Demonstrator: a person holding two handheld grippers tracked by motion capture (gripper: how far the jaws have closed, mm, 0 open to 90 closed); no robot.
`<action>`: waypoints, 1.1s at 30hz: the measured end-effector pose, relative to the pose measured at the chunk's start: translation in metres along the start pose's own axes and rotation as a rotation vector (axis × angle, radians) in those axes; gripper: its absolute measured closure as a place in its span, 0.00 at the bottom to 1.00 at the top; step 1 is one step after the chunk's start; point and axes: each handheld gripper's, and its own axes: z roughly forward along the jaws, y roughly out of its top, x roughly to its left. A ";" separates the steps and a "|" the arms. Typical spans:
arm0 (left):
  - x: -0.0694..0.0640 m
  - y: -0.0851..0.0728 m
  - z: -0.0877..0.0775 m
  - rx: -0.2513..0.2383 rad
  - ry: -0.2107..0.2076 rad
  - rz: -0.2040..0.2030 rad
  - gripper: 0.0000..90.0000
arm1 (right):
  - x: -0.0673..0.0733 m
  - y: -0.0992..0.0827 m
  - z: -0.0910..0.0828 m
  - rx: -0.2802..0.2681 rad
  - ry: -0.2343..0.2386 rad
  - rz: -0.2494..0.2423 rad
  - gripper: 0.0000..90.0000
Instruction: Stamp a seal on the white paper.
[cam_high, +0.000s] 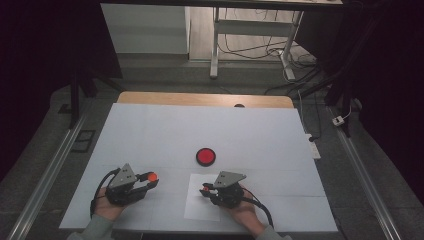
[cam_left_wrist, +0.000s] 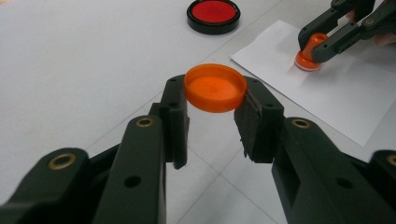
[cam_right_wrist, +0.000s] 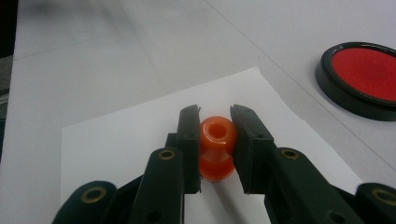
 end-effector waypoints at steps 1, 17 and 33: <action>0.000 0.000 0.000 0.000 0.000 0.001 0.72 | 0.000 0.000 0.000 0.000 0.000 0.000 0.81; 0.000 0.000 0.000 0.000 0.005 -0.001 0.72 | 0.000 0.001 0.000 0.005 -0.003 -0.009 0.81; 0.001 -0.001 0.001 -0.001 0.003 -0.004 0.72 | -0.008 0.006 -0.017 -0.119 -0.003 0.068 0.80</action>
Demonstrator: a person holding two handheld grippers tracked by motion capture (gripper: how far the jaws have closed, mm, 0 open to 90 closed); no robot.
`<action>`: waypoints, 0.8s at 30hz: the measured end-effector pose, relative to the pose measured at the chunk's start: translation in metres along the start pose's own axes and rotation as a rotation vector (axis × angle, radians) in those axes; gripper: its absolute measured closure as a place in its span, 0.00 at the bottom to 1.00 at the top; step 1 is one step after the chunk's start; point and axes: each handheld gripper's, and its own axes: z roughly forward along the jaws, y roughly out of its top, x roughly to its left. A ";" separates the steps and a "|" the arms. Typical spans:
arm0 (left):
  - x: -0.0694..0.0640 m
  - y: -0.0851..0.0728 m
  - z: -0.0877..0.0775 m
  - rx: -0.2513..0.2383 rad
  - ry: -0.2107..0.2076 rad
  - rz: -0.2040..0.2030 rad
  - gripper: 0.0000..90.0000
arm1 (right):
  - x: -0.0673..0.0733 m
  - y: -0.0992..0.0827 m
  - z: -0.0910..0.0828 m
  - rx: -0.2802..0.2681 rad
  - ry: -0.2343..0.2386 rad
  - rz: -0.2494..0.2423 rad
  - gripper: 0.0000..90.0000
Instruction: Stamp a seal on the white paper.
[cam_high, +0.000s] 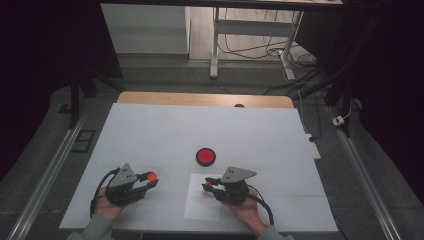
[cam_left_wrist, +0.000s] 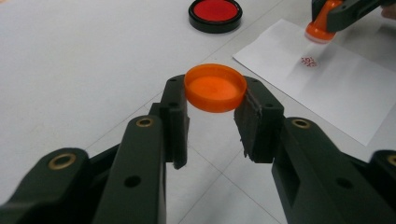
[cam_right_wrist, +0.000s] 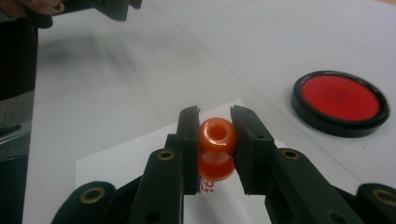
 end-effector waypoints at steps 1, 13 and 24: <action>0.000 0.000 0.000 0.000 -0.001 0.001 0.72 | -0.001 0.001 -0.002 0.000 0.002 -0.001 0.80; -0.001 0.000 0.001 0.004 0.000 0.008 0.72 | -0.005 0.006 -0.014 -0.034 0.008 0.029 0.80; -0.002 0.000 0.002 0.008 -0.006 0.010 0.72 | -0.018 0.017 -0.042 -0.126 -0.014 0.073 0.80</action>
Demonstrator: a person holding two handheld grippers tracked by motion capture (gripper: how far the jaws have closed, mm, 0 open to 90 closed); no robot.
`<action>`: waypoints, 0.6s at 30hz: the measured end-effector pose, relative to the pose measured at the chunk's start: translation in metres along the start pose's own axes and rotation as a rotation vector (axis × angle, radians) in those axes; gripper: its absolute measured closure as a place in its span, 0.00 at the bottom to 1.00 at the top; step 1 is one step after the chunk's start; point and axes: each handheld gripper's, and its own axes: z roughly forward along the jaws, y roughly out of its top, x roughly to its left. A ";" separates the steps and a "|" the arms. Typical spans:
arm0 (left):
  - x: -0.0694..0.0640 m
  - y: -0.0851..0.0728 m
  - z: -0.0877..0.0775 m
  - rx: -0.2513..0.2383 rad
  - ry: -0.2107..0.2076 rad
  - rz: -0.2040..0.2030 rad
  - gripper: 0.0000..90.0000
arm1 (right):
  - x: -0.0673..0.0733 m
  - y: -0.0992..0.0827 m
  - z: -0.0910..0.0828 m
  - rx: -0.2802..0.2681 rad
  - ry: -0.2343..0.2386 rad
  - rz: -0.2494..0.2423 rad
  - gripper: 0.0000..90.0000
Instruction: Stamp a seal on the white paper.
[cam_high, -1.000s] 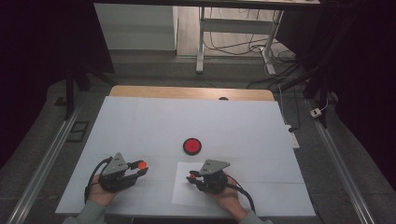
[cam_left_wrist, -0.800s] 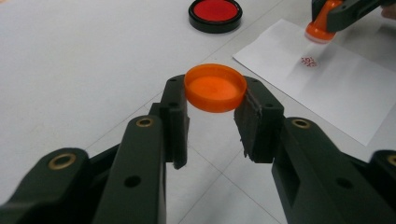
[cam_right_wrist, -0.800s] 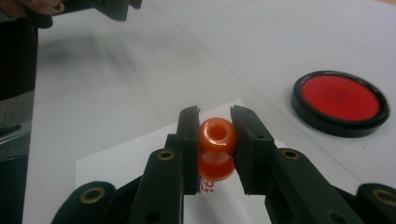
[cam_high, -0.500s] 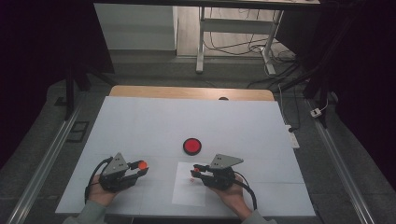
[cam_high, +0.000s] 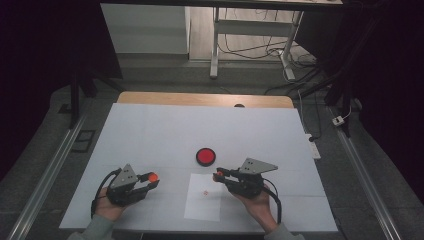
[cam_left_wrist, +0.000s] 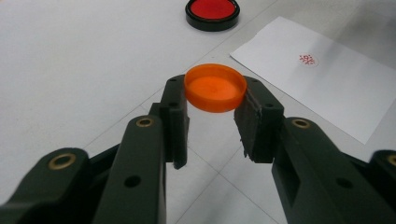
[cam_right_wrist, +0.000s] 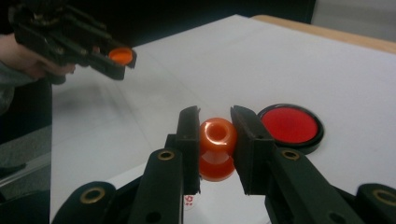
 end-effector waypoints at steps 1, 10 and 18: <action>0.000 0.000 0.000 0.000 0.002 0.000 0.72 | -0.001 0.001 -0.002 -0.009 -0.005 0.002 0.80; 0.000 0.000 0.000 -0.001 0.000 0.000 0.72 | -0.008 0.013 -0.019 -0.070 -0.032 0.008 0.80; 0.000 0.000 0.001 0.004 0.001 0.002 0.72 | -0.010 0.016 -0.023 -0.087 -0.041 0.011 0.80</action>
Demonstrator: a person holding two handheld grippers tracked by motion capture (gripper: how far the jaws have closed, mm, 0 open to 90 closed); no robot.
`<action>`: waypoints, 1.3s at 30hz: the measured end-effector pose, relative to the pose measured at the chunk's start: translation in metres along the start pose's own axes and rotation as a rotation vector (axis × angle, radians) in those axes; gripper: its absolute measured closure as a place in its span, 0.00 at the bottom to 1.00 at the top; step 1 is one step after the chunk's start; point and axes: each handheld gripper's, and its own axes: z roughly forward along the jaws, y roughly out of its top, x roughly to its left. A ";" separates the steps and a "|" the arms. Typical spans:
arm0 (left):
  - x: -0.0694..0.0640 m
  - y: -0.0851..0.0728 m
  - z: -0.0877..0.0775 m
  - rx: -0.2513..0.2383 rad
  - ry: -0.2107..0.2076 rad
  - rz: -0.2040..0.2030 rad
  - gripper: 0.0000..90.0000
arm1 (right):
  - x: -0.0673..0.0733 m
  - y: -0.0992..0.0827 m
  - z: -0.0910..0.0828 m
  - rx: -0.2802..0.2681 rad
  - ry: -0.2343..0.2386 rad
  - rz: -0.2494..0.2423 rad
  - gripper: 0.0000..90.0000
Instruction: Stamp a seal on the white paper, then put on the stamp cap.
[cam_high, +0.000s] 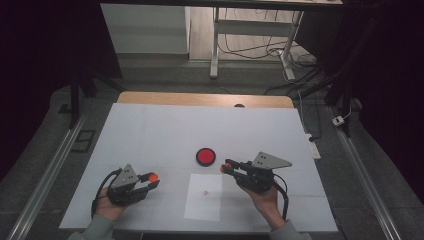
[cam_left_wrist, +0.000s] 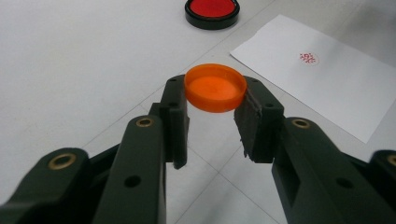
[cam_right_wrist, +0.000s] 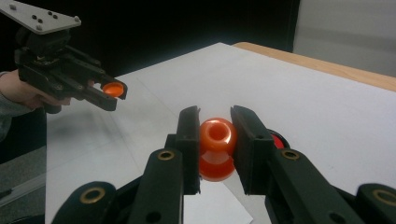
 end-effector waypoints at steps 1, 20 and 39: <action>0.000 0.000 0.000 -0.001 0.001 0.001 0.72 | 0.000 0.000 0.001 0.001 0.001 0.001 0.80; 0.000 0.001 0.000 0.000 -0.001 0.006 0.72 | 0.003 0.005 -0.002 -0.021 0.006 -0.008 0.80; -0.004 0.006 0.004 -0.003 -0.009 0.020 0.72 | 0.004 0.006 -0.001 -0.023 0.013 -0.011 0.80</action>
